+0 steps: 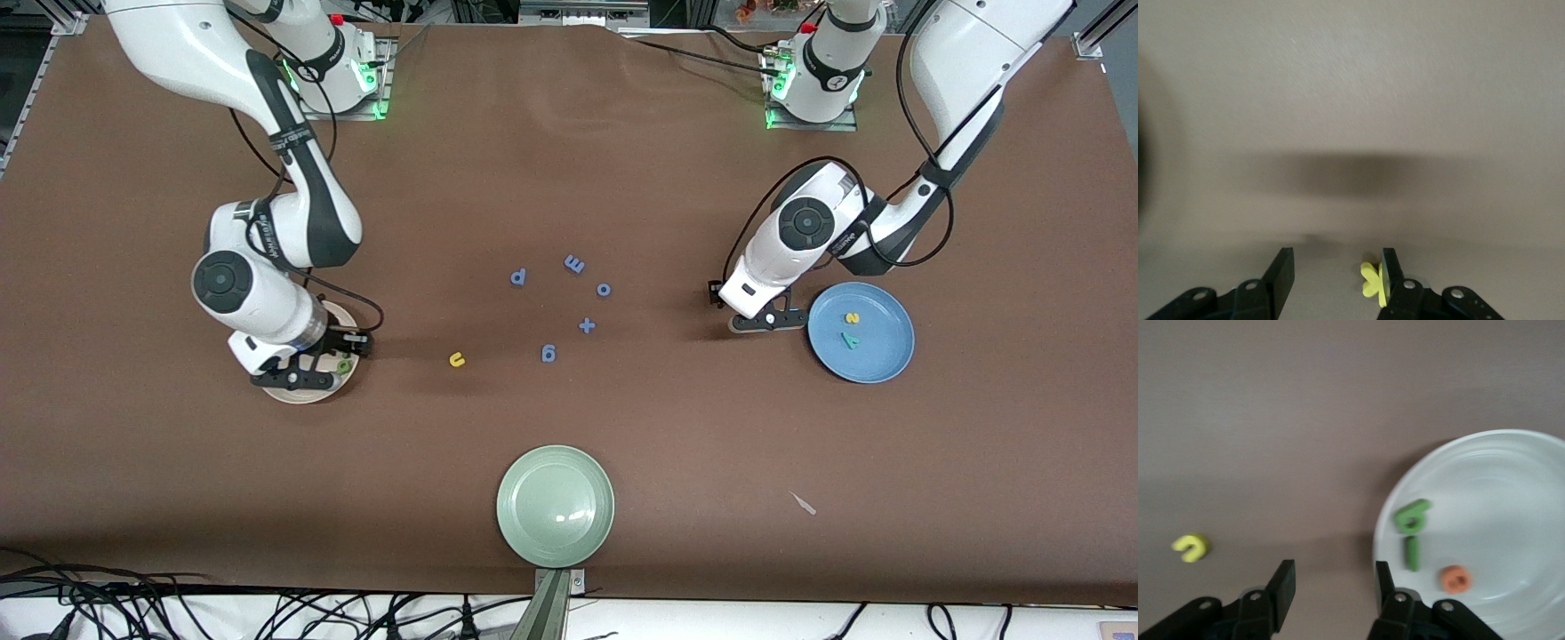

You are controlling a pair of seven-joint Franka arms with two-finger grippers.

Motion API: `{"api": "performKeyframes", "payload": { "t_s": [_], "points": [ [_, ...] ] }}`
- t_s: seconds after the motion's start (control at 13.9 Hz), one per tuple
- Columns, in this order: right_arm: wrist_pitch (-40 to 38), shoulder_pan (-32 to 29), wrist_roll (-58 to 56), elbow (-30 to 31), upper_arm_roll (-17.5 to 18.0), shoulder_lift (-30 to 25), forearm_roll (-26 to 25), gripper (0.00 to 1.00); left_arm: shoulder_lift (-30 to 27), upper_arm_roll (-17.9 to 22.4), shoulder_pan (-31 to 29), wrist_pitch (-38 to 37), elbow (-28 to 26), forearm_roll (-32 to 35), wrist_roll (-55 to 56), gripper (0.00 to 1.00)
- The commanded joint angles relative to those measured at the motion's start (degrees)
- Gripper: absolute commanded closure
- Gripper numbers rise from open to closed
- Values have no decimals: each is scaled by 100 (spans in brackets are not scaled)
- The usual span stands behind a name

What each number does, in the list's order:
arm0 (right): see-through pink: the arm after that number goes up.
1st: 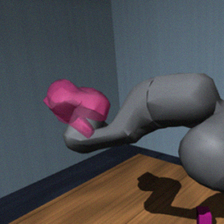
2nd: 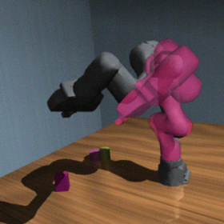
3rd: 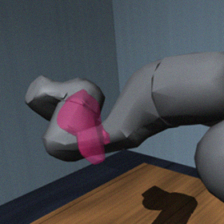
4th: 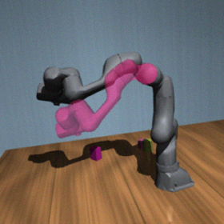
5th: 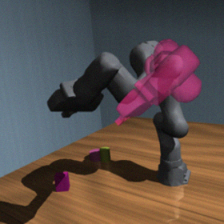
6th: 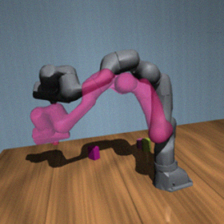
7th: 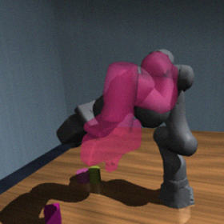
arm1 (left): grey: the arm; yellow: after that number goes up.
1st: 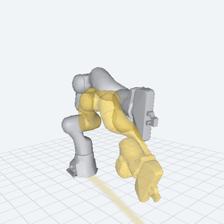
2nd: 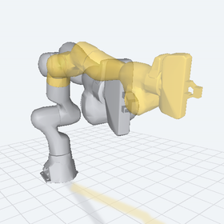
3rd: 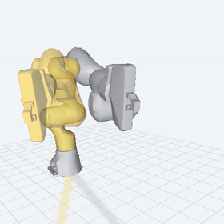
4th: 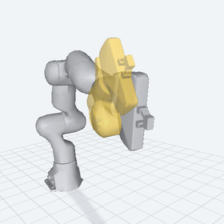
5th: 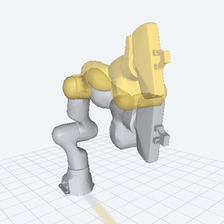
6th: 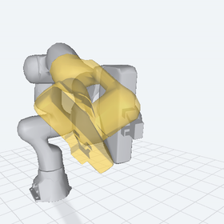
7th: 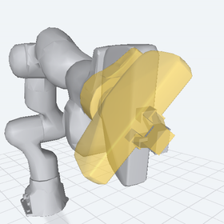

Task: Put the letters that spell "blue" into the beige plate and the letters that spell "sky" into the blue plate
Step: 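Grasp the yellow k with the left gripper while the right gripper grasps the yellow u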

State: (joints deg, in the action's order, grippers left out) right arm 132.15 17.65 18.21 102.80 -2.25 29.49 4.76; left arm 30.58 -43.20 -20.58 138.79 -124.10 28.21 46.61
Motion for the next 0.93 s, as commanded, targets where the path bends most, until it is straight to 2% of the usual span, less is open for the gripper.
{"api": "performKeyframes", "payload": {
  "t_s": [0.0,0.36,0.57,0.86],
  "points": [
    [-119,115,831,-672,295,478,78,36,158,-197,-60,86,-36,-79,-188,39],
    [-58,747,1808,-1446,287,1269,-36,26,272,-197,-51,148,-36,-35,-205,43],
    [82,897,2037,-1403,269,1323,-159,22,325,-197,-42,157,-36,-35,-205,47],
    [92,906,2170,-1254,269,1375,-274,22,334,-197,-60,157,-97,0,-205,48]
  ]
}}
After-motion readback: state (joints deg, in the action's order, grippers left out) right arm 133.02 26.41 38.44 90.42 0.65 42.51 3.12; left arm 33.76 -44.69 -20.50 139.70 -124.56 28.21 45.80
